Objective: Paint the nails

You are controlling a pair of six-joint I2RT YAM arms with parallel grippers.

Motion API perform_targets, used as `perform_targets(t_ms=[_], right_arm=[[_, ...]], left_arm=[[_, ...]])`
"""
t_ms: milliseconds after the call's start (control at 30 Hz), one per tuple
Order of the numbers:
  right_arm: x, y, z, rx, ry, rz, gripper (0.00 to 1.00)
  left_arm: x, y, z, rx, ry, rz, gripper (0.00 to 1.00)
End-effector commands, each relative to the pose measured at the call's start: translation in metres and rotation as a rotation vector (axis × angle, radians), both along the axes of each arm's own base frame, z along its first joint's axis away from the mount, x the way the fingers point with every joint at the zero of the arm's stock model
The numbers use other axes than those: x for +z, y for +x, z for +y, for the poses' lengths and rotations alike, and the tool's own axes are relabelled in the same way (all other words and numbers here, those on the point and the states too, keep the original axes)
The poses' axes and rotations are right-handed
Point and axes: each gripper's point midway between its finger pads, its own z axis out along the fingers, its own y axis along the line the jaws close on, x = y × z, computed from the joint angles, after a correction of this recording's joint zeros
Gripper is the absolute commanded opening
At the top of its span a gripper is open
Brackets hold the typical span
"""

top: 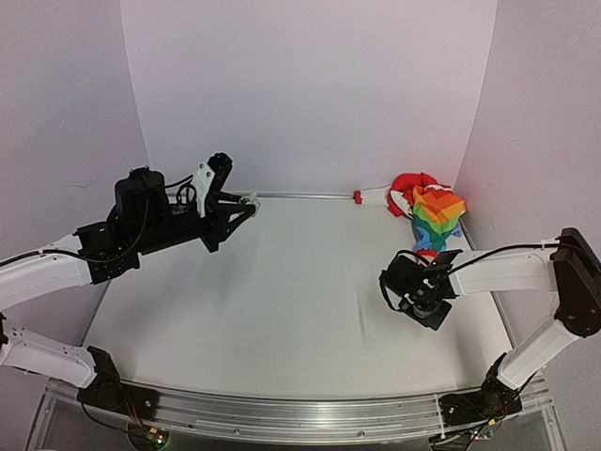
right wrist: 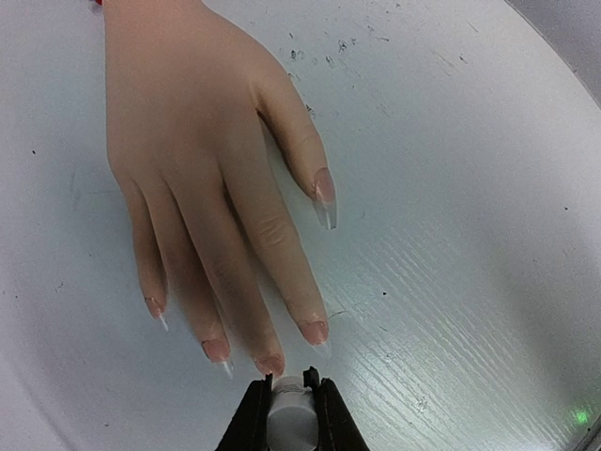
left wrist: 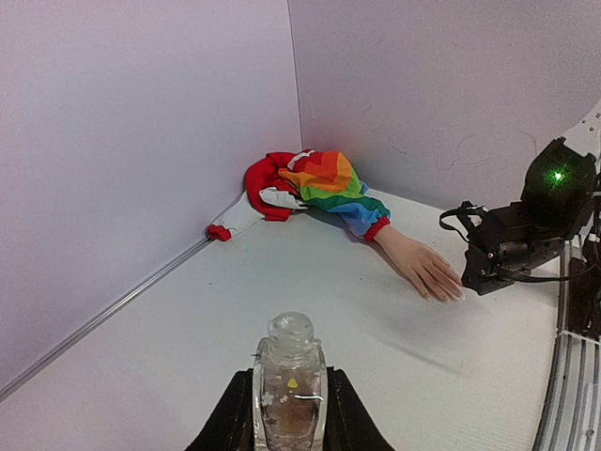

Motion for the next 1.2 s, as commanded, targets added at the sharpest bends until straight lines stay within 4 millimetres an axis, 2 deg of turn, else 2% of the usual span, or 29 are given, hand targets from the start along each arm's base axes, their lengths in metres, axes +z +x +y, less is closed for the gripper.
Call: perform_targets(t_ms=[0,333,700,967,1167], right_arm=[[0.002,0.0,-0.003,0.001,-0.008,-0.004,0.0],[0.006,-0.001,-0.002,0.012,0.006,-0.009,0.0],[0.023,-0.004,-0.005,0.025,0.046,-0.055,0.0],[0.03,0.011,-0.002,0.039,-0.004,-0.083,0.0],[0.028,0.014,-0.001,0.044,-0.024,-0.083,0.0]], left_arm=[[0.012,-0.001,0.001,-0.007,-0.024,-0.027,0.0],[0.01,0.0,0.0,-0.009,-0.019,-0.022,0.0],[0.01,0.0,0.0,-0.01,-0.019,-0.022,0.0],[0.011,0.0,0.0,-0.013,-0.021,-0.022,0.0],[0.012,-0.001,0.001,-0.014,-0.023,-0.024,0.0]])
